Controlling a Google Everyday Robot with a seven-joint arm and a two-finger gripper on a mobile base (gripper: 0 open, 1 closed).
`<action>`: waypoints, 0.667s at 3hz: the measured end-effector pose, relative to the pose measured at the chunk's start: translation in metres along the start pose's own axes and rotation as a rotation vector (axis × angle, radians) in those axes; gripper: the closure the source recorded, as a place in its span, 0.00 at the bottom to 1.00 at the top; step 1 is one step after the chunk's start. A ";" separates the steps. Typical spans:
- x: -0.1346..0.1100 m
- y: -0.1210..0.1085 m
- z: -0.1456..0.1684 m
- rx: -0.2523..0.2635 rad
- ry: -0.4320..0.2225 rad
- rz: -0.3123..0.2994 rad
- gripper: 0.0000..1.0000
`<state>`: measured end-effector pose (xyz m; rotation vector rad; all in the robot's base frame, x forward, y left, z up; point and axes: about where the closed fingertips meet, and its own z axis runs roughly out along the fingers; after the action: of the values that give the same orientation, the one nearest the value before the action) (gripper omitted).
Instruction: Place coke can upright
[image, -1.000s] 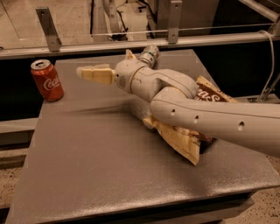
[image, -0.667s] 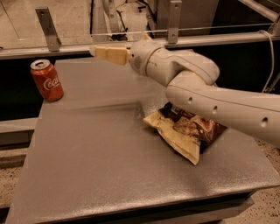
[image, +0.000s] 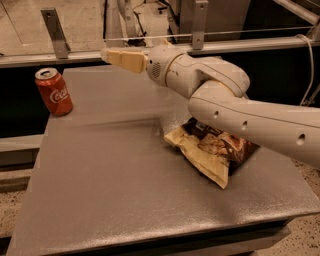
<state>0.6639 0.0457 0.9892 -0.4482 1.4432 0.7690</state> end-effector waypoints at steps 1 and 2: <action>-0.041 -0.013 -0.002 0.018 -0.036 -0.015 0.00; -0.101 -0.032 -0.011 0.040 -0.077 -0.061 0.00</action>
Offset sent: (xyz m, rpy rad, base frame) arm 0.0446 -0.1116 0.1693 -0.0193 -0.1473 -0.1005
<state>0.6834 -0.0045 1.0818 -0.4258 1.3651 0.7004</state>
